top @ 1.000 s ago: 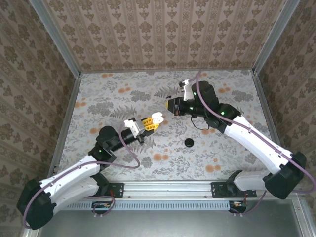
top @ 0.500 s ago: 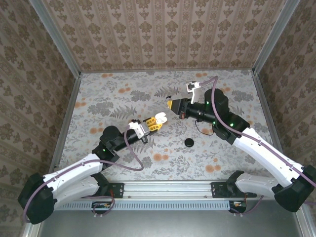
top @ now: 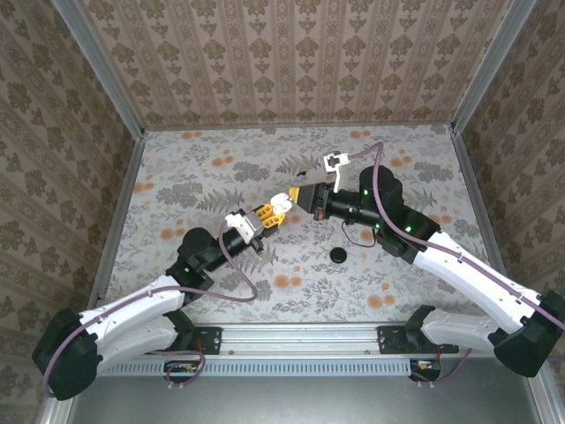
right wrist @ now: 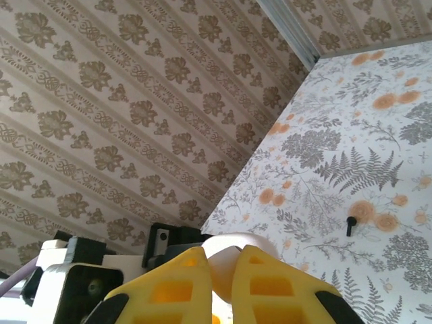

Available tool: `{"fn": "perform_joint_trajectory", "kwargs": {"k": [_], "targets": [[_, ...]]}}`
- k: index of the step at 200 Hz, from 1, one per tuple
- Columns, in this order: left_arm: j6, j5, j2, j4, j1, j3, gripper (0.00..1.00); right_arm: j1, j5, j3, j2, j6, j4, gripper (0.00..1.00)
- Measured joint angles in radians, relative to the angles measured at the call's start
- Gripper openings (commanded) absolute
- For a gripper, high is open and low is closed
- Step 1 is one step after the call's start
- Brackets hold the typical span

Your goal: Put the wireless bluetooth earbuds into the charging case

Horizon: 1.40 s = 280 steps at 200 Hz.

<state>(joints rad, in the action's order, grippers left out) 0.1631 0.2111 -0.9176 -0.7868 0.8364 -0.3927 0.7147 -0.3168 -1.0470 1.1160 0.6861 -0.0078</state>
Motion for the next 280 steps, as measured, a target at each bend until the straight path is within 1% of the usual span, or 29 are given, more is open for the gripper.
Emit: {"fn": "perform_joint_trajectory", "kwargs": {"k": [89,200,280], "targets": [[-0.045,-0.014,-0.003,-0.015,-0.007,0.018,0.00,0.054,-0.002,0.000,0.033,-0.001,0.000,0.10],[-0.059,-0.006,0.023,-0.013,-0.007,0.027,0.00,0.062,0.029,-0.020,0.033,-0.013,-0.071,0.09],[-0.059,0.001,0.023,-0.012,-0.007,0.027,0.00,0.076,0.067,-0.048,0.033,-0.052,-0.108,0.09]]}}
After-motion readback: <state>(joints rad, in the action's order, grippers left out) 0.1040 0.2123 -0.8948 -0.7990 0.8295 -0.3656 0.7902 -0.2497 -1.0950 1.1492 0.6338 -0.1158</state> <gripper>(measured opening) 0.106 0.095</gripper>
